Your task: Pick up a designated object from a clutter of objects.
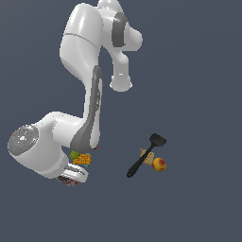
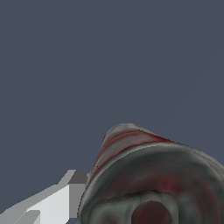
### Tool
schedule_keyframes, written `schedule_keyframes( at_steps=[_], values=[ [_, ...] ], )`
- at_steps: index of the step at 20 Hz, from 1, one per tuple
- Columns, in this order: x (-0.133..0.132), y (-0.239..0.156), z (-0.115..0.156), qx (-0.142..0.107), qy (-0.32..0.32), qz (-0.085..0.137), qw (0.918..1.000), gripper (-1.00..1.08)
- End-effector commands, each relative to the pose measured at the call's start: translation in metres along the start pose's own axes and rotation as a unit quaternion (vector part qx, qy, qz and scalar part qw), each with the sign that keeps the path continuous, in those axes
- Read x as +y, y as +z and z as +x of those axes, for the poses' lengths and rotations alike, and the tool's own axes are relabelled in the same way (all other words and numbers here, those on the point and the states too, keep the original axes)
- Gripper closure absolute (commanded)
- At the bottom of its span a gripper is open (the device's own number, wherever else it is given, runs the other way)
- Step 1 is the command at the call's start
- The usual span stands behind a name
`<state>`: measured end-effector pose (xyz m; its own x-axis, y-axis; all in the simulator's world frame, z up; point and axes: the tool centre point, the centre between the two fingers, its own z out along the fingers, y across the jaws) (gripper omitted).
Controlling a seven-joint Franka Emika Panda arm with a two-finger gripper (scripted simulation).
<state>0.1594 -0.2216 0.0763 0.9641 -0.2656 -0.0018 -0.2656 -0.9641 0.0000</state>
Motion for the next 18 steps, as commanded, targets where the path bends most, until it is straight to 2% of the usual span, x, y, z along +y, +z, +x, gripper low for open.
schedule_keyframes(
  at_steps=[1,10,18],
  values=[
    [0.0,0.0,0.0,0.0,0.0,0.0,1.0,1.08],
    [0.003,-0.017,-0.007,0.0,0.0,0.0,1.0,1.08],
    [0.011,-0.062,-0.027,0.0,0.0,0.0,1.0,1.08]
  ],
)
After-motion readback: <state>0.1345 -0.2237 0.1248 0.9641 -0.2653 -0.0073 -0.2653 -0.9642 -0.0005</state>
